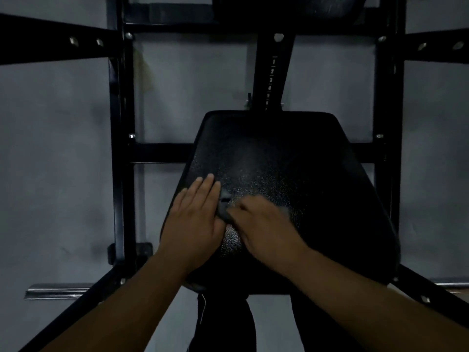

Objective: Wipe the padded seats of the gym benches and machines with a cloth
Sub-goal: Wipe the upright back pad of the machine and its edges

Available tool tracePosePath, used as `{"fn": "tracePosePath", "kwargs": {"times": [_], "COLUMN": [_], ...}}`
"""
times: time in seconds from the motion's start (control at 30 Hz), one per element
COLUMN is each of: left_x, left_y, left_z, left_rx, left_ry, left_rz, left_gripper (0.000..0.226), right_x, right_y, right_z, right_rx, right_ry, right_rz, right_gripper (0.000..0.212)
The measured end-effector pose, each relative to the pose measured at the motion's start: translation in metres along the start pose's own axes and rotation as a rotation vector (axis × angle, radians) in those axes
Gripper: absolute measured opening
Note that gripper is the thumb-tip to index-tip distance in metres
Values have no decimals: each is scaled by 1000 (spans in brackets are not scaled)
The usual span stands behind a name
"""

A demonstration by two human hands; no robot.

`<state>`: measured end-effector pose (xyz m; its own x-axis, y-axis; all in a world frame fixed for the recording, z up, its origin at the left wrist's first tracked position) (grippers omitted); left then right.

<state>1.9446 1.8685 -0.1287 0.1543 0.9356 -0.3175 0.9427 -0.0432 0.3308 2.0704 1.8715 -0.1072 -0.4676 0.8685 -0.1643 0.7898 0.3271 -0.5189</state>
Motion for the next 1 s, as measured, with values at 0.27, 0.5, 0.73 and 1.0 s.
{"fn": "tracePosePath", "kwargs": {"times": [0.27,0.5,0.73,1.0], "left_x": [25,40,63,52], "left_y": [-21,-35,-41,-47], "left_z": [-5,-6,-8,-2], "left_rx": [-16,-42,-20,-82], "left_ry": [44,27,72,-23], "left_rz": [-52,-63,-51,-115], "left_gripper": [70,73,71,73], "right_x": [123,109,203,180], "right_y": [65,74,81,115], "right_z": [22,10,45,27], "right_rx": [-90,-79,-31,-193], "right_ry": [157,15,140,109], "right_rz": [237,-46,200,109], "right_gripper": [26,34,28,38]}}
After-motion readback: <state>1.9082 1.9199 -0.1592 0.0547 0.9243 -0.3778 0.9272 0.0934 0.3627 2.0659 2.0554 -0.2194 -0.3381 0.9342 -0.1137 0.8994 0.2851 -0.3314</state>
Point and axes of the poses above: each hand's wrist, its own x-axis towards the middle knuckle, its own z-axis out of the palm, y = z × x, the point moved 7 cm from there along x, towards the middle knuckle, and after that the axes turned 12 degrees about y, right-handed, at the moved point
